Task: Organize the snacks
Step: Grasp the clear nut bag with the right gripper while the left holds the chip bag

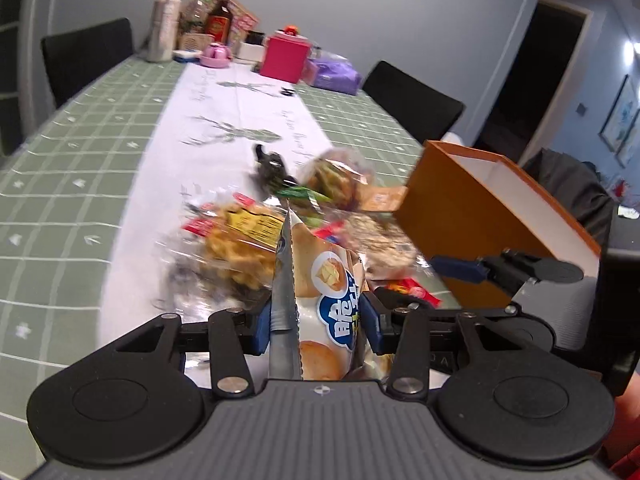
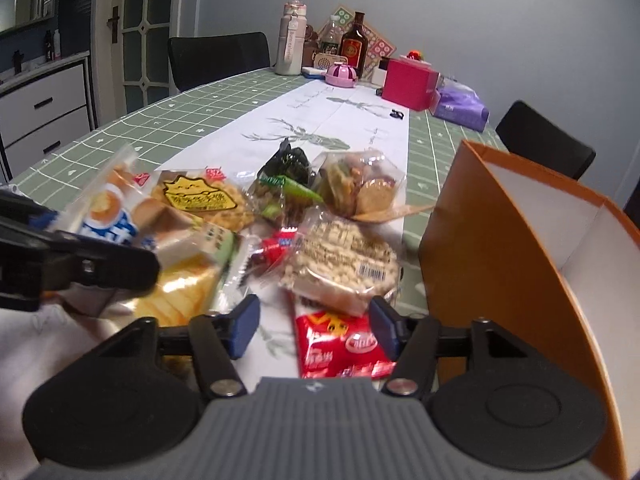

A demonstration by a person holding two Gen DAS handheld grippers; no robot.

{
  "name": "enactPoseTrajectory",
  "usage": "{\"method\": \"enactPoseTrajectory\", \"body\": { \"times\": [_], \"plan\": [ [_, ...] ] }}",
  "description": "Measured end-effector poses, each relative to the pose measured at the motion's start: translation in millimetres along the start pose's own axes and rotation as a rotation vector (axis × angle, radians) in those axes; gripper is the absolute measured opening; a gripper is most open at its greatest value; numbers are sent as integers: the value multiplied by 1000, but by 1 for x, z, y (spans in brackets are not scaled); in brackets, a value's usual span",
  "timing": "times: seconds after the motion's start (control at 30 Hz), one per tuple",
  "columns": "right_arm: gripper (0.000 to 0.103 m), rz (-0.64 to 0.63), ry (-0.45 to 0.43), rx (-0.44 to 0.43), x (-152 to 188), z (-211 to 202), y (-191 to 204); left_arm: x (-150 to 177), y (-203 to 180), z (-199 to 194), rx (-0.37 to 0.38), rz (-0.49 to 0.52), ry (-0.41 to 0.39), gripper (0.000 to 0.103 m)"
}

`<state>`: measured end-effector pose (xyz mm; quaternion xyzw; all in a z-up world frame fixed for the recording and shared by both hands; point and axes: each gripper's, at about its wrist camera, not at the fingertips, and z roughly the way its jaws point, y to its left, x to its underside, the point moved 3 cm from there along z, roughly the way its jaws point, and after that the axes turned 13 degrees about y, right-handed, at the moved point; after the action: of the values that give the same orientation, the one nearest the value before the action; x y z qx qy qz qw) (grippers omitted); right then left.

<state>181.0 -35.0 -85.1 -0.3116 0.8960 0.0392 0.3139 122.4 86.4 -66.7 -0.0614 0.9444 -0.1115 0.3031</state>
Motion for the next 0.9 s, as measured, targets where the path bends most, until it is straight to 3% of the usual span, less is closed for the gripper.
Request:
{"method": "enactPoseTrajectory", "body": {
  "times": [0.2,0.43,0.6,0.9],
  "plan": [
    [86,-164,-20,54,-14,21,15,-2,11,0,-42,-35,1,51],
    [88,-84,34,44,-23,49,2,-1,13,1,-51,-45,6,51],
    [76,-108,26,80,-16,48,6,1,12,2,-45,-56,11,50],
    [36,-197,-6,146,-4,19,18,4,4,-3,-44,-56,9,50]
  ]
}}
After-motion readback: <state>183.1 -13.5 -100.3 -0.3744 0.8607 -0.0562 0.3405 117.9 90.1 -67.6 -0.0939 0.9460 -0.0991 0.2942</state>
